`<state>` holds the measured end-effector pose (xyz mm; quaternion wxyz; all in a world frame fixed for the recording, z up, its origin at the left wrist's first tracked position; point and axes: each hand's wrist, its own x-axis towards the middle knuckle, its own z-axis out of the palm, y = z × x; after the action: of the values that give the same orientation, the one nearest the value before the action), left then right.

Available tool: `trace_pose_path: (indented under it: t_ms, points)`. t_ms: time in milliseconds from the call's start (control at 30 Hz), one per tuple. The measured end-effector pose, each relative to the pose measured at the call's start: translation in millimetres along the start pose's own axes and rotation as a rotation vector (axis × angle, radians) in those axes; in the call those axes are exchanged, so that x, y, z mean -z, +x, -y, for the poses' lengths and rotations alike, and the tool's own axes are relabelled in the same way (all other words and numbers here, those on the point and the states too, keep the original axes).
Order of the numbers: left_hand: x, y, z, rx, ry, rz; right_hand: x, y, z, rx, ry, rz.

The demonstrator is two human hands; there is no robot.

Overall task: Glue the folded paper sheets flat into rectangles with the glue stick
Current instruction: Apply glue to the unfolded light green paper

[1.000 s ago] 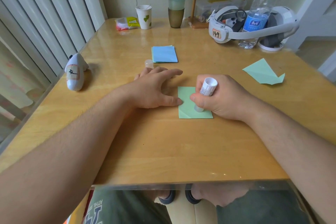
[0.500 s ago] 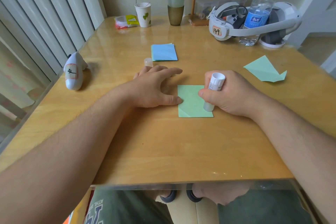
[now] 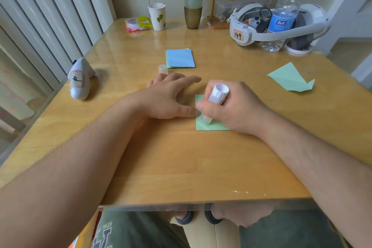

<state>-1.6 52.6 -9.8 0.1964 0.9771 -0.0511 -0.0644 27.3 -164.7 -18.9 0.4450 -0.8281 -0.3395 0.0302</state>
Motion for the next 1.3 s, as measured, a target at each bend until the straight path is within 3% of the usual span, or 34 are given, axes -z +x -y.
trace_pose_path:
  t_ms: [533,1300]
  points:
    - [-1,2,2,-0.011,0.021,-0.011,1,4,7,-0.062,-0.058,0.098]
    - [-2,3,5,-0.021,0.017,-0.011,30,-5,-11,-0.090,-0.144,-0.017]
